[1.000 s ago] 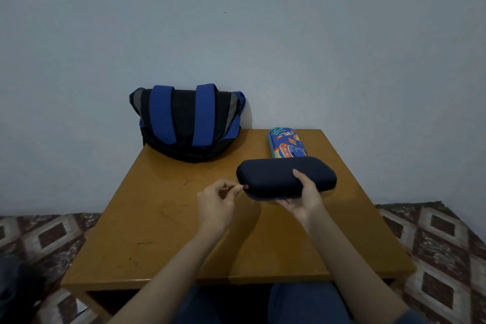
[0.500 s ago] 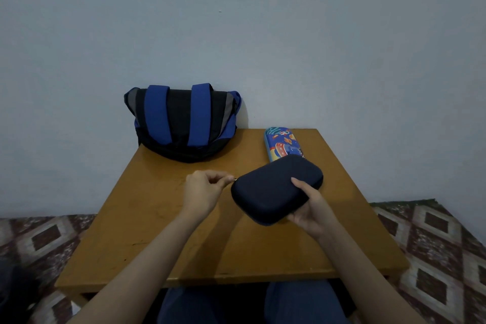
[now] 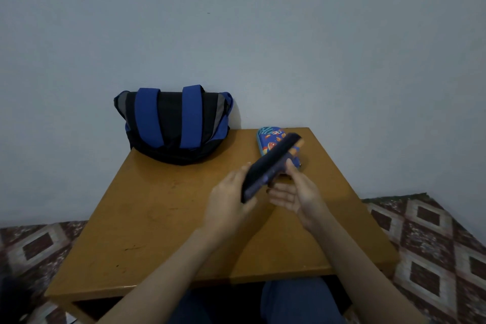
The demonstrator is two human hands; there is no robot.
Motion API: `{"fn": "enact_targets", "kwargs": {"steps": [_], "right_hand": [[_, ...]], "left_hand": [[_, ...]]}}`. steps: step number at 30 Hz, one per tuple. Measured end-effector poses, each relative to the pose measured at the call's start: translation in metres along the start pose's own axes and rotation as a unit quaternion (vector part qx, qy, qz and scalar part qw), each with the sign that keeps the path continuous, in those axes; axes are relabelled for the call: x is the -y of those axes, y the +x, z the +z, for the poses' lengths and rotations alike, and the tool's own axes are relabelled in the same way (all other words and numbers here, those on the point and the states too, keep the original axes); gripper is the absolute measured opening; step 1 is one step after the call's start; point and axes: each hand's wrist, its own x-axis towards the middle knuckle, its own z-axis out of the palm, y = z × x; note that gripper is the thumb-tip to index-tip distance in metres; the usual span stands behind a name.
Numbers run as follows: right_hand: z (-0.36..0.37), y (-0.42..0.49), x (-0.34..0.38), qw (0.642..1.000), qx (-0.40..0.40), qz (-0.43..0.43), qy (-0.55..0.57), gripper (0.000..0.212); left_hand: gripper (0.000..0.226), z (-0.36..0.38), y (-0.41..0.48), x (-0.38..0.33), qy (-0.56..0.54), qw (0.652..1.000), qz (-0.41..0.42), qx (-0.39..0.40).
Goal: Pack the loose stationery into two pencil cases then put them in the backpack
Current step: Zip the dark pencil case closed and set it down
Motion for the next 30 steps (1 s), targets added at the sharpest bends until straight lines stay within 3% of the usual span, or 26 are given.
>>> {"fn": "enact_targets", "kwargs": {"steps": [2,4,6,8,10,14,18,21,24,26,30], "right_hand": [[0.001,-0.005,0.000,0.997,0.006,-0.047,-0.054,0.044],[0.006,-0.010,-0.005,0.993,0.005,-0.082,-0.081,0.048],[0.011,-0.013,-0.015,0.989,-0.002,-0.100,-0.108,0.057],[0.020,-0.017,-0.025,0.990,0.017,-0.103,-0.093,0.055],[0.028,-0.018,-0.034,0.991,0.022,-0.111,-0.066,0.047],[0.032,-0.013,-0.042,0.991,-0.038,-0.125,0.004,0.057],[0.018,-0.006,-0.034,0.991,-0.062,-0.090,0.079,0.055],[0.001,0.007,-0.025,0.987,-0.107,-0.052,0.104,0.043],[-0.026,0.029,-0.017,0.981,-0.147,-0.022,0.123,0.046],[-0.048,0.045,-0.011,0.978,-0.161,-0.021,0.129,0.047],[-0.089,0.079,0.001,0.962,-0.218,-0.016,0.164,0.037]], "left_hand": [[0.038,-0.002,0.007,0.000,-0.173,0.969,-0.171,-0.036],[0.025,-0.001,0.009,0.001,-0.376,0.866,-0.321,-0.077],[0.025,0.002,0.006,0.000,-0.515,0.748,-0.408,-0.096],[0.029,0.006,0.003,0.000,-0.566,0.695,-0.431,-0.098],[0.033,0.009,-0.001,-0.001,-0.568,0.702,-0.422,-0.081],[0.038,0.015,-0.008,0.001,-0.537,0.743,-0.400,-0.024],[0.052,0.017,-0.007,0.007,-0.431,0.829,-0.348,0.072],[0.054,0.021,-0.002,0.014,-0.350,0.875,-0.321,0.097],[0.058,0.029,-0.001,0.037,-0.160,0.936,-0.286,0.127],[0.063,0.033,-0.002,0.058,-0.032,0.949,-0.257,0.180],[0.065,0.045,-0.010,0.091,0.120,0.933,-0.206,0.268]]}}
